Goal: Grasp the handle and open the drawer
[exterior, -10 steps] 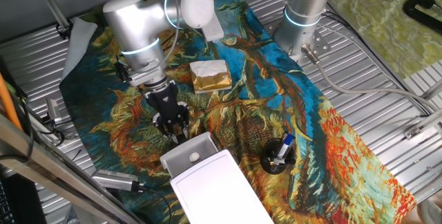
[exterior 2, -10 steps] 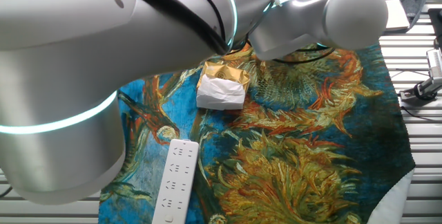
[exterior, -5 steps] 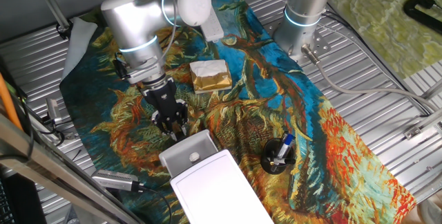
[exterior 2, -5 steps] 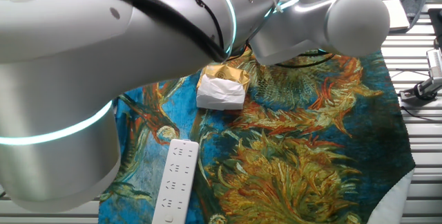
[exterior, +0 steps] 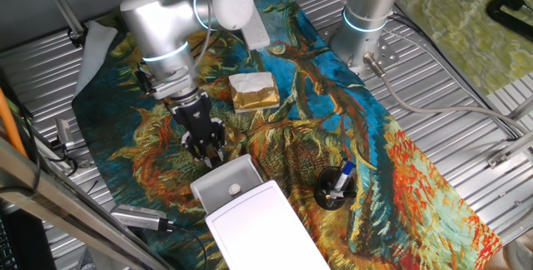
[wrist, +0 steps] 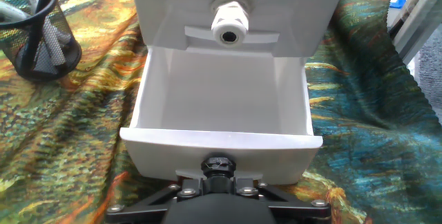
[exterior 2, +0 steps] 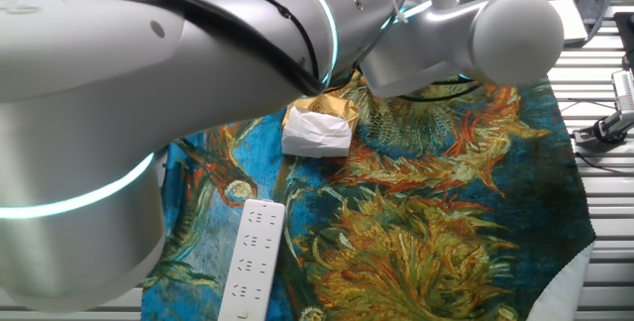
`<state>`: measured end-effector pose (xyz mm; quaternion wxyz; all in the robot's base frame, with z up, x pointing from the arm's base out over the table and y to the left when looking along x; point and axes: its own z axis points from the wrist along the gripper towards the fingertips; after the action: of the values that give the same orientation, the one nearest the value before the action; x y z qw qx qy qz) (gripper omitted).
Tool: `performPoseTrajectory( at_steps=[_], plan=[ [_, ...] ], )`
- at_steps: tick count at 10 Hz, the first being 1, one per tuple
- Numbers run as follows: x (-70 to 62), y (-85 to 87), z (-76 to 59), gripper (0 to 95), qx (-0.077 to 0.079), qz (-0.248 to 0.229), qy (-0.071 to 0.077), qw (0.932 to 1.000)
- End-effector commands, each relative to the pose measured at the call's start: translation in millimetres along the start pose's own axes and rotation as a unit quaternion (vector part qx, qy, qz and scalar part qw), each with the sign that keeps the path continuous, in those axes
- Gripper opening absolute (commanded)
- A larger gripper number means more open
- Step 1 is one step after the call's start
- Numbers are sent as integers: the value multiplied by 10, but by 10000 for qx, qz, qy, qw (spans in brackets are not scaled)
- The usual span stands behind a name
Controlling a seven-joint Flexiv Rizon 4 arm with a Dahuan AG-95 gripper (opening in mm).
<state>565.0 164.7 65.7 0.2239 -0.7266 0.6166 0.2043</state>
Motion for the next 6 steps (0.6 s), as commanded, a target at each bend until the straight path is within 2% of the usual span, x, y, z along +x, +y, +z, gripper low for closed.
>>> performPoseTrajectory(
  at_steps=[1, 3, 4, 5, 6],
  plan=[
    [18, 6, -9, 0, -19, -13, 7, 10000],
    [24, 9, -12, 0, -22, 38, 26, 10000],
    [24, 9, -12, 190, -21, 35, 25, 10000],
    [24, 9, -12, 760, -15, -45, -8, 10000],
    [20, 11, -15, 950, -3, -51, 23, 10000]
  ],
)
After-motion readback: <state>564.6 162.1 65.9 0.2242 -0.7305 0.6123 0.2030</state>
